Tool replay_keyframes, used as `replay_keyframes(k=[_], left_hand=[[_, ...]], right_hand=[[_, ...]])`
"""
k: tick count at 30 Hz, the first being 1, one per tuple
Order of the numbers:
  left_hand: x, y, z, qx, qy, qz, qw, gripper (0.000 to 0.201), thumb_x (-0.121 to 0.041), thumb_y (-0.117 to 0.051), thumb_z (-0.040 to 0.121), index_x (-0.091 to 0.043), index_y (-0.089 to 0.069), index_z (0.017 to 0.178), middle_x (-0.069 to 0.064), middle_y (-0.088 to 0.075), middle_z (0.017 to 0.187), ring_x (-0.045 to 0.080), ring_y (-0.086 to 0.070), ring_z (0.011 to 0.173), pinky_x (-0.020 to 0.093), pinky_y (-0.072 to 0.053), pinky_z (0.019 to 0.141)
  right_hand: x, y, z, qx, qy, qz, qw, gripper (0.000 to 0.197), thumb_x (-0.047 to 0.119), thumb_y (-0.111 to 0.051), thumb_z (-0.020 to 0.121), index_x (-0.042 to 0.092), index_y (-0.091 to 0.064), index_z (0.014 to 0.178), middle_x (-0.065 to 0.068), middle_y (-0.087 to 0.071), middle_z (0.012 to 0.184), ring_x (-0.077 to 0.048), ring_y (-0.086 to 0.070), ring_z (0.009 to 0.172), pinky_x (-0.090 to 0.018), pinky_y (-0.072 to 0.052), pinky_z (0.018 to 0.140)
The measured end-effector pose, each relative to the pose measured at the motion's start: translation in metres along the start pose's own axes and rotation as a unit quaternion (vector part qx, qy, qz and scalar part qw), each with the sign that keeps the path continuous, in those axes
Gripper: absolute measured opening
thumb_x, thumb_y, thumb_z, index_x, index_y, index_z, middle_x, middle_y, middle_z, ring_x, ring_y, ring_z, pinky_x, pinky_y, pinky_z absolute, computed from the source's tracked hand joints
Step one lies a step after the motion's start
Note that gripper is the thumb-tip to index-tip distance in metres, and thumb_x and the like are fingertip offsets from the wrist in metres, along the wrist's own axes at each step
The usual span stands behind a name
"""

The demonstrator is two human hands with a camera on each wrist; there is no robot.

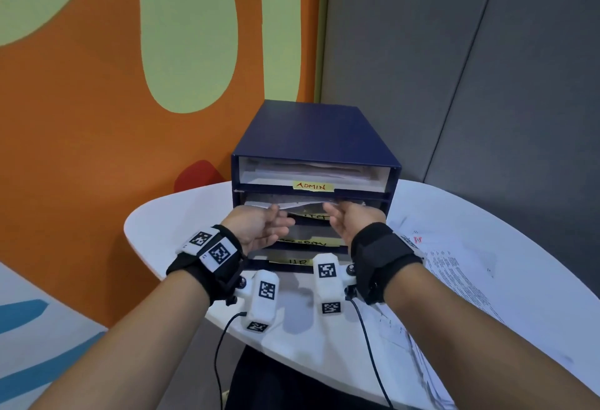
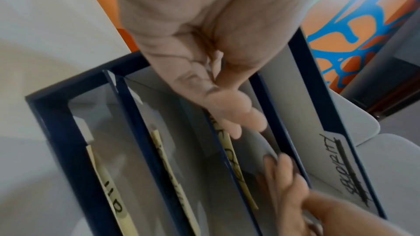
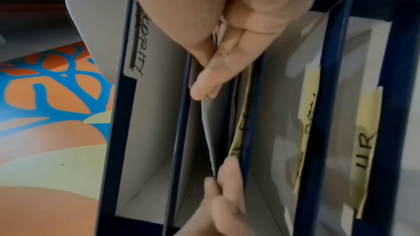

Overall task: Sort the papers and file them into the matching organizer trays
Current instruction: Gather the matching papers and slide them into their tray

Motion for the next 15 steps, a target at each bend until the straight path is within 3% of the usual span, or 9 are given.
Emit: replay_keyframes(k=[2, 4, 5, 8, 10, 12, 15], left_hand=[[0.002, -0.002, 0.001, -0.013, 0.004, -0.007, 1.000, 0.028, -0.030, -0.049, 0.102, -0.006, -0.064, 0.100, 0.003, -0.077, 0.084, 0.003, -0.064, 0.047, 0.013, -0.049, 0.040], [0.001, -0.002, 0.001, -0.018, 0.002, -0.021, 1.000, 0.030, -0.031, -0.049, 0.102, -0.006, -0.064, 0.098, 0.003, -0.077, 0.081, 0.004, -0.064, 0.047, 0.013, -0.048, 0.040], [0.000, -0.002, 0.001, -0.017, 0.000, -0.024, 1.000, 0.029, -0.031, -0.049, 0.102, -0.006, -0.064, 0.099, 0.004, -0.077, 0.083, 0.004, -0.064, 0.048, 0.014, -0.049, 0.042], [-0.001, 0.000, 0.002, -0.005, -0.003, -0.029, 1.000, 0.025, -0.026, -0.052, 0.101, -0.005, -0.063, 0.107, 0.007, -0.077, 0.094, 0.005, -0.066, 0.053, 0.015, -0.051, 0.047], [-0.001, 0.001, 0.002, 0.003, -0.002, -0.023, 1.000, 0.022, -0.021, -0.053, 0.100, -0.004, -0.064, 0.108, 0.008, -0.077, 0.097, 0.005, -0.065, 0.054, 0.015, -0.051, 0.048], [-0.002, 0.002, 0.002, 0.006, -0.003, -0.008, 1.000, 0.019, -0.020, -0.055, 0.099, -0.006, -0.066, 0.104, 0.007, -0.077, 0.093, 0.005, -0.063, 0.053, 0.015, -0.050, 0.047], [-0.003, 0.007, 0.004, -0.007, -0.010, 0.054, 0.998, 0.018, -0.026, -0.064, 0.092, -0.012, -0.065, 0.081, -0.001, -0.068, 0.061, 0.004, -0.049, 0.040, 0.014, -0.039, 0.039]], right_hand=[[0.002, -0.011, 0.004, 0.028, 0.010, 0.017, 0.999, 0.031, -0.006, -0.044, 0.095, -0.009, -0.044, 0.127, -0.028, -0.060, 0.121, -0.011, -0.068, 0.053, -0.019, -0.053, 0.046], [0.002, -0.019, 0.007, 0.033, 0.009, 0.011, 0.999, 0.037, -0.007, -0.038, 0.097, -0.011, -0.037, 0.134, -0.026, -0.051, 0.133, -0.011, -0.066, 0.048, -0.018, -0.052, 0.048], [0.002, -0.021, 0.009, 0.033, 0.003, 0.012, 0.999, 0.039, -0.007, -0.036, 0.098, -0.011, -0.035, 0.136, -0.026, -0.048, 0.136, -0.016, -0.067, 0.057, -0.019, -0.053, 0.049], [0.001, -0.023, 0.013, 0.043, 0.007, -0.011, 0.999, 0.042, -0.008, -0.036, 0.097, -0.011, -0.030, 0.139, -0.025, -0.043, 0.141, -0.032, -0.062, 0.105, -0.019, -0.054, 0.052], [0.000, -0.022, 0.015, 0.043, 0.012, -0.029, 0.999, 0.041, -0.008, -0.038, 0.096, -0.011, -0.033, 0.137, -0.025, -0.046, 0.138, -0.033, -0.056, 0.119, -0.019, -0.053, 0.054], [-0.003, -0.020, 0.015, 0.044, 0.011, -0.031, 0.998, 0.040, -0.006, -0.039, 0.095, -0.010, -0.038, 0.135, -0.025, -0.050, 0.134, -0.031, -0.059, 0.114, -0.020, -0.054, 0.052], [-0.004, -0.014, 0.010, 0.038, 0.009, -0.038, 0.999, 0.038, -0.001, -0.045, 0.094, -0.007, -0.042, 0.132, -0.024, -0.054, 0.130, -0.024, -0.063, 0.103, -0.022, -0.054, 0.049]])
Point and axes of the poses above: each hand's wrist, its own z-axis towards the middle knuckle, its own y-axis out of the back of the hand, x = y × z, the point moved 7 cm from there along z, towards the middle knuckle
